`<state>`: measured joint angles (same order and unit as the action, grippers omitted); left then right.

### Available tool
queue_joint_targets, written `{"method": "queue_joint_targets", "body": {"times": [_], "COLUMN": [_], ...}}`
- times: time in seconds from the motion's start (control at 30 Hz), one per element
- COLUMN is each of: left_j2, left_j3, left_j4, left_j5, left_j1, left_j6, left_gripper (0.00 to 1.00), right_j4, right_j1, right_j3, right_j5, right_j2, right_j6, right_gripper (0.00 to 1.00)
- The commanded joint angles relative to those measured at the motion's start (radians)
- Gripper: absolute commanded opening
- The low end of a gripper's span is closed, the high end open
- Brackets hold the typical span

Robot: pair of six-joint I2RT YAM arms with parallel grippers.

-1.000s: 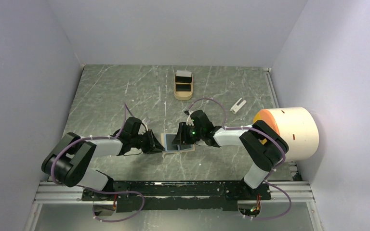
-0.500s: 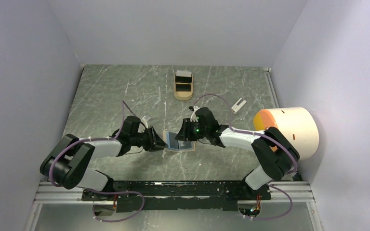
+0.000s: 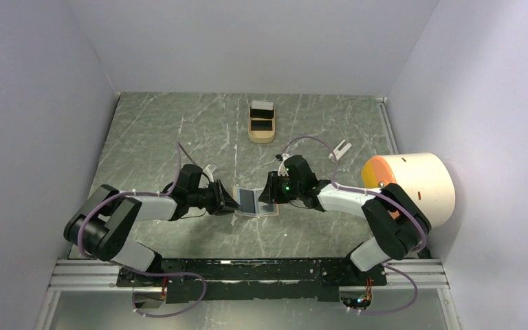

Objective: Put the credit cards into the card holder
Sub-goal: Insert the credit card into the card holder.

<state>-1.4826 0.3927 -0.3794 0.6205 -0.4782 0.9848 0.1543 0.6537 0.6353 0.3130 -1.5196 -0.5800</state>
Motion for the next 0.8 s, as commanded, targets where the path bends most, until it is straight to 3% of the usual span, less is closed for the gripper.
{"method": "queue_joint_targets", "body": {"times": [0.0,0.13,0.43,0.63,0.77], "left_j2": [-0.024,-0.034,0.051,0.108,0.092], "left_j3": [0.039,0.054,0.079,0.050,0.081], "left_j4": [-0.066,-0.066,0.016,-0.039,0.070], "left_j5": [0.042,0.054,0.118,0.191,0.147], "left_j1": [0.004,0.004,0.005,0.004,0.004], "left_j6": [0.001,-0.003,-0.031,0.010,-0.060], "left_gripper": [0.23,0.09,0.09,0.09,0.09], "right_j4": [-0.028,-0.052,0.013,0.089,0.088], "right_j1": [-0.005,-0.006,0.037,0.068,0.075], "right_j3": [0.006,0.020,0.002,-0.045,-0.045], "right_j5": [-0.044,-0.080,-0.041,-0.005,-0.004], "right_j2": [0.041,0.031,-0.034,-0.042,-0.048], "right_j6": [0.036,0.062,0.035,-0.023,-0.020], "right_gripper": [0.37,0.35,0.33,0.32,0.32]}}
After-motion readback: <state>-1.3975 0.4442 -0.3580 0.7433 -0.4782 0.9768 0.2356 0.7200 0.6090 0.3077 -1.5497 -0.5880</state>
